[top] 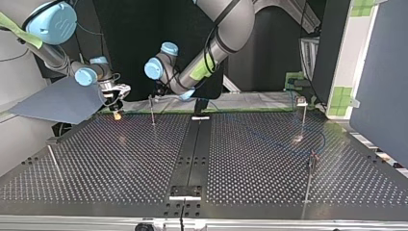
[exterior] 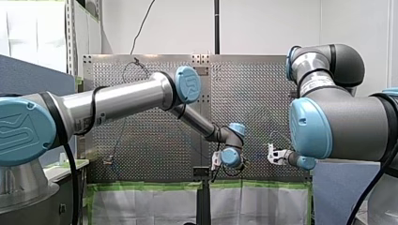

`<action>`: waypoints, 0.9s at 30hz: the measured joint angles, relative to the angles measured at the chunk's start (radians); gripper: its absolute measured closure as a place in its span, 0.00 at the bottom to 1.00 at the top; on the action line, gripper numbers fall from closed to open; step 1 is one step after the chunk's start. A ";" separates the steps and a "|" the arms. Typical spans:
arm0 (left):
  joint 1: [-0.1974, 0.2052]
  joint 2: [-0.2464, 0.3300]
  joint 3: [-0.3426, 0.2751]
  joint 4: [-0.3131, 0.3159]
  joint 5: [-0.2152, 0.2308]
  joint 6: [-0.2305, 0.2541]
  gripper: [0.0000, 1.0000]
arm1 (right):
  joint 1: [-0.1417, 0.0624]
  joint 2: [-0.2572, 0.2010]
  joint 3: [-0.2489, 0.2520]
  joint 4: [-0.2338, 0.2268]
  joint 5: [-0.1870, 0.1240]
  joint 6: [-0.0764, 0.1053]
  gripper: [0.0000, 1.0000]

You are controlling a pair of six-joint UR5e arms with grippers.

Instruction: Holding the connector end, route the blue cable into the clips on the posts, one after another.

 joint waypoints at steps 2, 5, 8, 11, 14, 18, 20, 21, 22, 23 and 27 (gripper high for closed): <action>-0.001 0.015 -0.016 0.014 0.001 -0.007 0.00 | 0.000 0.000 0.000 0.001 0.000 0.000 1.00; -0.002 0.040 -0.047 0.042 0.005 -0.020 0.00 | 0.000 0.000 0.000 0.002 0.001 0.000 1.00; -0.003 0.051 -0.078 0.072 0.011 -0.027 0.00 | 0.001 0.000 0.000 0.002 0.001 0.000 1.00; -0.006 0.054 -0.104 0.088 0.020 -0.028 0.00 | 0.001 0.000 0.000 0.004 0.001 0.000 1.00; -0.010 0.055 -0.114 0.092 0.023 -0.028 0.00 | 0.001 0.000 0.000 0.005 0.001 0.000 1.00; -0.014 0.055 -0.118 0.094 0.028 -0.028 0.00 | 0.001 0.000 0.000 0.005 0.001 0.001 1.00; -0.016 0.055 -0.118 0.098 0.030 -0.028 0.00 | 0.001 0.000 0.000 0.005 0.001 0.003 1.00; -0.016 0.055 -0.118 0.100 0.030 -0.029 0.00 | 0.001 0.000 0.000 0.005 0.000 0.004 1.00; -0.017 0.055 -0.118 0.102 0.030 -0.029 0.00 | 0.001 0.000 0.000 0.005 0.000 0.005 1.00; -0.017 0.055 -0.118 0.104 0.030 -0.030 0.00 | 0.000 0.000 0.000 0.005 0.000 0.006 1.00; -0.017 0.055 -0.118 0.107 0.027 -0.031 0.00 | 0.000 0.000 0.000 0.004 0.000 0.007 1.00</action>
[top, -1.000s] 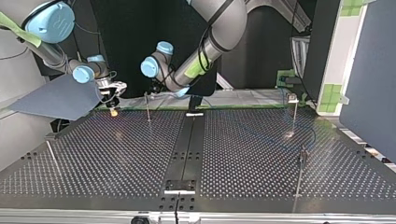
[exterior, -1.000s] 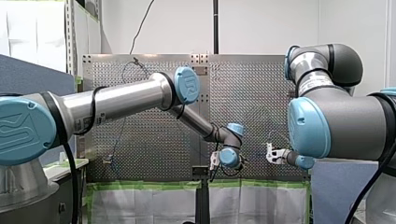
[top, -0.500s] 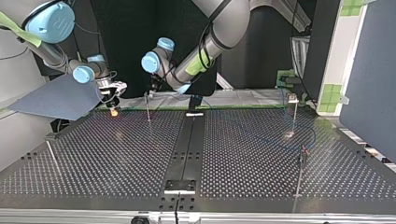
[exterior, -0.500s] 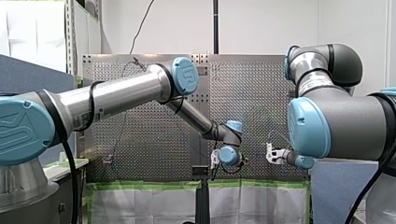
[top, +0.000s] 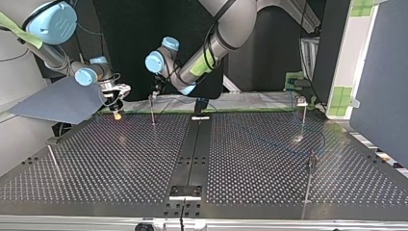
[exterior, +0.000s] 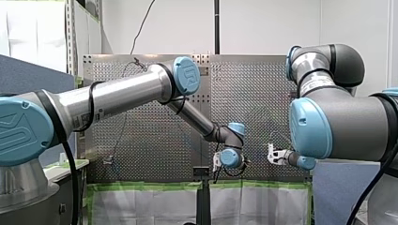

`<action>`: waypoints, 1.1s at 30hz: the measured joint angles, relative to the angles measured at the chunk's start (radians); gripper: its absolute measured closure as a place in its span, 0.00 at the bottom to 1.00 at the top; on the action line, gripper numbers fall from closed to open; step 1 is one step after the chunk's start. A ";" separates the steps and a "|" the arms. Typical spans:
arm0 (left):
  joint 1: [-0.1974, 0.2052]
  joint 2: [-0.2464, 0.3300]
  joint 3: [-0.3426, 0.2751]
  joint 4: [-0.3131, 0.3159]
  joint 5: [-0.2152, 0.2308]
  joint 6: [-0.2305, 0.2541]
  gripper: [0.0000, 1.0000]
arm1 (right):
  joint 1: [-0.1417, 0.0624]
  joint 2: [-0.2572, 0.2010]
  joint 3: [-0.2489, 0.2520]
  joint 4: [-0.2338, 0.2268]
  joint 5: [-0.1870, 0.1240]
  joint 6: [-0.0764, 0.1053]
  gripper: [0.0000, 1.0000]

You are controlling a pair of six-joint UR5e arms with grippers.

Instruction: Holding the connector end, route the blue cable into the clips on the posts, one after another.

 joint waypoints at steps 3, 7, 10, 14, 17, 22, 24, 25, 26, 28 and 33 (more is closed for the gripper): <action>-0.001 0.000 -0.001 0.003 -0.002 0.000 0.00 | 0.000 0.000 0.000 0.000 0.000 0.000 1.00; -0.002 0.000 0.000 0.008 -0.004 -0.004 0.00 | 0.000 0.000 0.000 0.001 0.000 0.000 1.00; -0.002 0.000 0.000 0.009 -0.004 -0.006 0.00 | 0.000 0.000 0.000 0.000 0.000 0.000 1.00; -0.002 0.000 0.000 0.010 -0.009 -0.006 0.00 | 0.000 0.000 0.000 0.000 0.000 0.000 1.00; -0.003 0.000 0.000 0.010 -0.011 -0.007 0.00 | 0.000 0.000 0.000 0.000 0.000 0.000 1.00; -0.003 0.000 0.000 0.010 -0.012 -0.007 0.00 | 0.000 0.000 0.000 0.000 -0.001 0.001 1.00; -0.003 0.000 0.000 0.010 -0.012 -0.006 0.00 | 0.000 0.000 0.000 0.000 -0.001 0.000 1.00; -0.003 0.000 0.000 0.010 -0.012 -0.006 0.00 | 0.000 0.000 0.000 0.000 -0.001 0.000 1.00; -0.004 0.000 -0.001 0.009 -0.013 -0.006 0.00 | 0.000 0.000 0.000 0.000 -0.001 0.000 1.00; -0.006 0.001 -0.004 0.009 -0.014 -0.006 0.00 | 0.000 0.000 0.000 0.000 -0.001 0.000 1.00; -0.013 0.034 -0.041 0.034 -0.015 -0.006 0.00 | 0.000 0.000 0.000 0.001 -0.001 0.000 1.00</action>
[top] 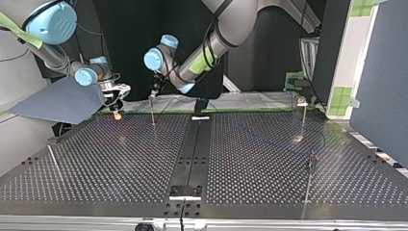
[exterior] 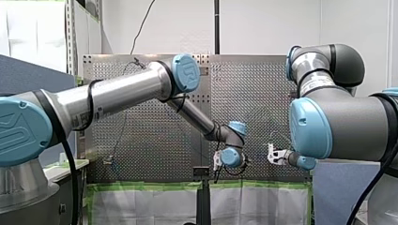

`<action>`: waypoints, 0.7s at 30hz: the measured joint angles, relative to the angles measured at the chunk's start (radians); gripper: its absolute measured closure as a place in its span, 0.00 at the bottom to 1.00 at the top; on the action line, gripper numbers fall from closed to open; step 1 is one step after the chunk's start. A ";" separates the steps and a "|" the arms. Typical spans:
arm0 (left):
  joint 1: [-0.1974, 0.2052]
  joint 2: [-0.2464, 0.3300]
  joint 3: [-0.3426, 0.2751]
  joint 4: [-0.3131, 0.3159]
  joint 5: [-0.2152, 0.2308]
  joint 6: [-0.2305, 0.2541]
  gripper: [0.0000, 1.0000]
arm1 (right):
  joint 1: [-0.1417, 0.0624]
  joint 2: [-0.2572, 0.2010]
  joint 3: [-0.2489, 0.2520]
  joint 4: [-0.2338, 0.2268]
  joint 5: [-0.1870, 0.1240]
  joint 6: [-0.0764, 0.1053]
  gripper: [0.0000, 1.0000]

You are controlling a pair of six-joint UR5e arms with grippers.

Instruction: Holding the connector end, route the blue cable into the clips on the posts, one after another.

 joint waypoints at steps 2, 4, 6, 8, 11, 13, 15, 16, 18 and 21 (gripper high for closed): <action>-0.004 0.020 -0.020 0.018 -0.004 0.000 0.00 | 0.000 0.000 0.000 0.000 0.000 0.000 1.00; -0.009 0.039 -0.040 0.037 -0.012 0.001 0.00 | 0.000 0.000 0.000 0.000 0.000 0.000 1.00; -0.015 0.060 -0.061 0.058 -0.026 0.001 0.00 | 0.000 0.000 0.000 0.000 0.001 0.000 1.00; -0.020 0.081 -0.082 0.079 -0.042 0.000 0.00 | -0.001 0.000 0.000 0.000 0.001 0.000 1.00; -0.024 0.111 -0.112 0.109 -0.063 -0.001 0.00 | -0.001 0.000 0.000 0.000 0.000 0.000 1.00; -0.025 0.128 -0.129 0.126 -0.074 -0.002 0.00 | -0.002 0.000 0.000 -0.001 0.000 0.001 1.00; -0.023 0.149 -0.150 0.147 -0.083 -0.007 0.00 | -0.003 0.000 0.000 -0.002 0.000 0.002 1.00; -0.022 0.158 -0.159 0.156 -0.086 -0.010 0.00 | -0.003 0.000 0.000 -0.002 0.000 0.003 1.00; -0.019 0.178 -0.179 0.176 -0.089 -0.020 0.00 | -0.003 0.000 0.000 -0.002 0.000 0.005 1.00; -0.015 0.205 -0.206 0.203 -0.090 -0.031 0.00 | -0.004 0.000 0.000 -0.002 0.000 0.007 1.00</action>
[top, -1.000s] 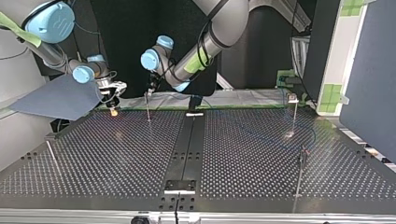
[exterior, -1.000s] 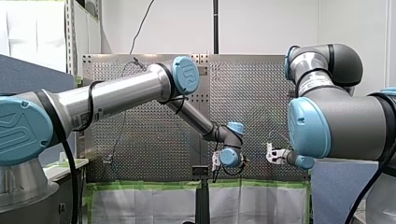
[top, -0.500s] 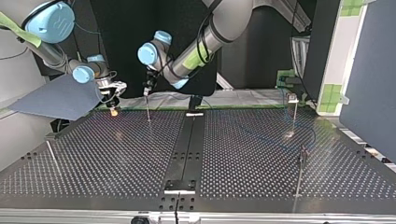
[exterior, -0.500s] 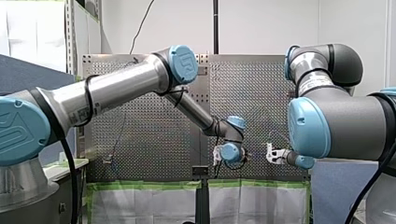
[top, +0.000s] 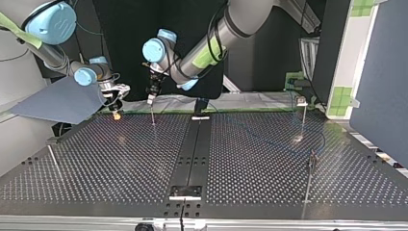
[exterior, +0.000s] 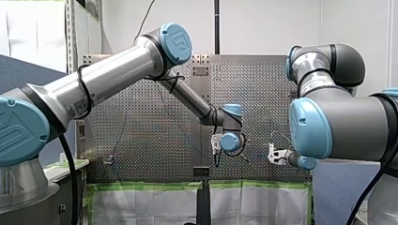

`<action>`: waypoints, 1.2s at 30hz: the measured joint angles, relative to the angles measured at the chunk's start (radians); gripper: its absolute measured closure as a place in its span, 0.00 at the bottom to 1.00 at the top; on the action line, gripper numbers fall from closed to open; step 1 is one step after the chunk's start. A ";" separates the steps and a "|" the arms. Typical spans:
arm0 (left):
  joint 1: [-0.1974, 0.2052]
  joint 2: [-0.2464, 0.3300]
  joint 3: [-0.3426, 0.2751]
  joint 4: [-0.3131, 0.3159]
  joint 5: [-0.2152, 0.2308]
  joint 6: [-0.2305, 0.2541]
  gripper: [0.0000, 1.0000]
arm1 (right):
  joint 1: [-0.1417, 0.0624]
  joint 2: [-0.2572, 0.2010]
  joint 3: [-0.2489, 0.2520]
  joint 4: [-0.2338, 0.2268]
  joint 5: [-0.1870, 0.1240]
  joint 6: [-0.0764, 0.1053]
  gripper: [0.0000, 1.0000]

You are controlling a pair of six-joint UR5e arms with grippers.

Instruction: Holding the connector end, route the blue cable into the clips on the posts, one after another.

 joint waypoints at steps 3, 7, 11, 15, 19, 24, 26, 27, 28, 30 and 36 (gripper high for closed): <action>-0.002 0.030 -0.030 0.014 -0.001 -0.005 0.00 | 0.000 0.000 0.000 0.000 0.000 0.002 1.00; -0.002 0.066 -0.066 0.002 0.001 -0.012 0.00 | -0.001 0.000 0.000 0.001 0.000 0.004 1.00; 0.001 0.109 -0.109 -0.002 0.010 -0.043 0.00 | 0.001 0.000 0.000 0.002 0.000 0.005 1.00; 0.004 0.151 -0.151 -0.012 0.014 -0.065 0.00 | 0.002 0.000 0.000 0.002 -0.001 0.007 1.00; 0.006 0.186 -0.186 -0.013 0.014 -0.084 0.00 | 0.002 0.000 0.000 0.002 -0.001 0.008 1.00; 0.012 0.232 -0.232 -0.006 0.015 -0.121 0.00 | 0.003 0.000 0.000 0.002 -0.001 0.008 1.00; 0.015 0.253 -0.253 -0.003 0.016 -0.136 0.00 | 0.004 0.000 0.000 0.002 -0.001 0.008 1.00; 0.017 0.262 -0.262 -0.002 0.018 -0.143 0.00 | 0.005 0.000 0.000 0.002 -0.001 0.008 1.00; 0.019 0.271 -0.271 0.001 0.019 -0.148 0.00 | 0.005 0.000 -0.001 0.002 -0.001 0.008 1.00; 0.025 0.293 -0.293 0.011 0.022 -0.160 0.00 | 0.005 0.000 -0.002 0.002 -0.001 0.008 1.00; 0.042 0.360 -0.360 0.056 0.029 -0.206 0.00 | 0.008 0.000 -0.004 0.002 -0.001 0.008 1.00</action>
